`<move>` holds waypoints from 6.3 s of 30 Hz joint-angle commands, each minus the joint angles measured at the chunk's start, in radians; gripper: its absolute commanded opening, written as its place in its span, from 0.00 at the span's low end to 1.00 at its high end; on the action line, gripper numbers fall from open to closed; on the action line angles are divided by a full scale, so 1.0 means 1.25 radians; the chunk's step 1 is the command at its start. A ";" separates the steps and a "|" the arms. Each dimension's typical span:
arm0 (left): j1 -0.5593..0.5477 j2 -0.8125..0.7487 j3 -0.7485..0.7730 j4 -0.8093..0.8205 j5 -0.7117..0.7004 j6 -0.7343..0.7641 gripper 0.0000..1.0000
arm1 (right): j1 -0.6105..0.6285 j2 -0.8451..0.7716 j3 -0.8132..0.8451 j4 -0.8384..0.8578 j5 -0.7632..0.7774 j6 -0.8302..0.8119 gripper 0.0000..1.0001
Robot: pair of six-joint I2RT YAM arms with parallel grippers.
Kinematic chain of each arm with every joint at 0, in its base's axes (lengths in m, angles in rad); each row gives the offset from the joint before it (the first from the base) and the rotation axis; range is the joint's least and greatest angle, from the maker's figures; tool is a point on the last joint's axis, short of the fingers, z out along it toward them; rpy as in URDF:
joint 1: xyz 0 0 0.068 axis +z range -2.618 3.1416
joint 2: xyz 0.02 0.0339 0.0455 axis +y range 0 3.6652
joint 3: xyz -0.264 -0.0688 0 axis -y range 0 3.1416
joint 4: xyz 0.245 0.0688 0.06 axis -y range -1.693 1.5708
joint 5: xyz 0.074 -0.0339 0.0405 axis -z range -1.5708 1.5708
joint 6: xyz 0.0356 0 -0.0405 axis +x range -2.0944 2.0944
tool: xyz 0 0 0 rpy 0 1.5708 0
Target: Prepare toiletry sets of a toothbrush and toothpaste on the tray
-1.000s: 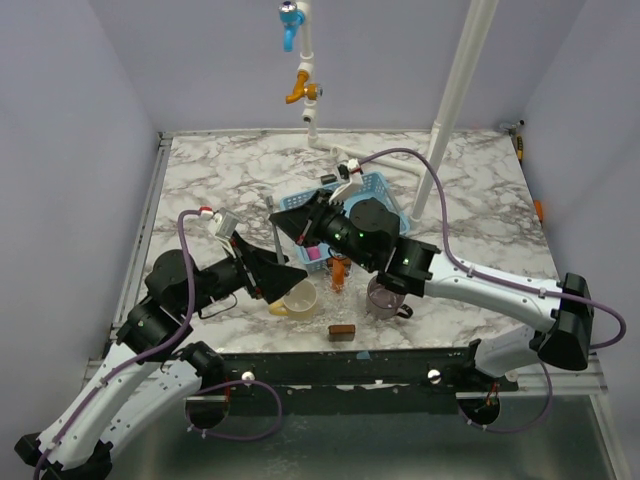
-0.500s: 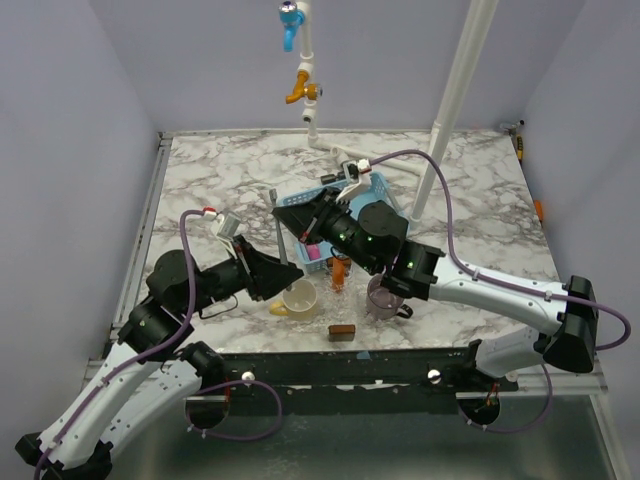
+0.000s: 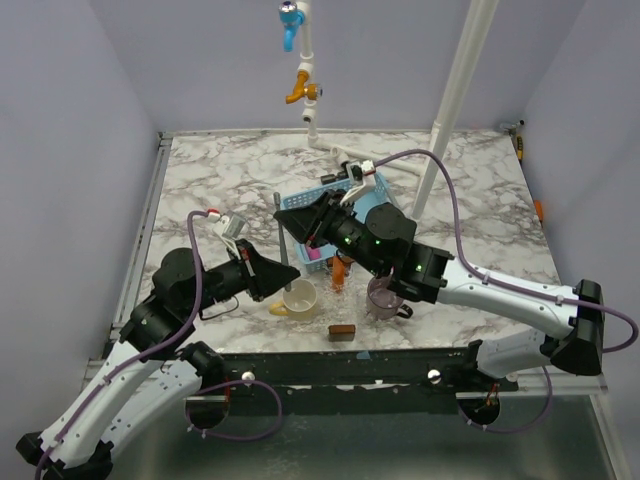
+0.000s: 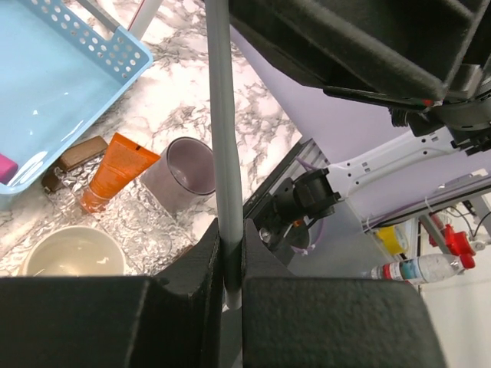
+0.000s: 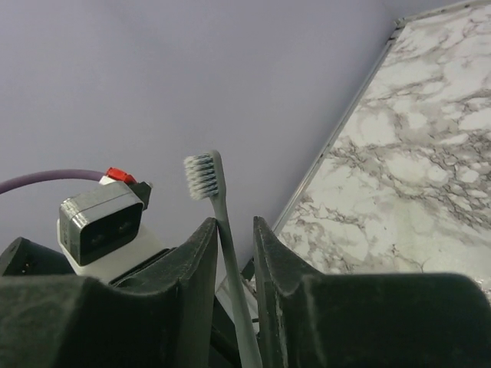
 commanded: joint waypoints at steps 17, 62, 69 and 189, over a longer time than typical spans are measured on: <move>-0.004 0.054 0.118 -0.336 -0.077 0.262 0.00 | 0.001 -0.020 0.213 -0.471 -0.079 -0.136 0.52; -0.184 0.042 0.177 -0.476 -0.295 0.399 0.00 | -0.094 0.261 0.629 -0.898 -0.431 -0.105 0.46; -0.186 0.036 0.173 -0.471 -0.283 0.399 0.00 | -0.097 0.264 0.626 -0.887 -0.429 -0.097 0.38; -0.188 -0.026 0.184 -0.281 -0.697 0.162 0.99 | -0.031 -0.149 -0.138 -0.536 -0.060 -0.560 0.00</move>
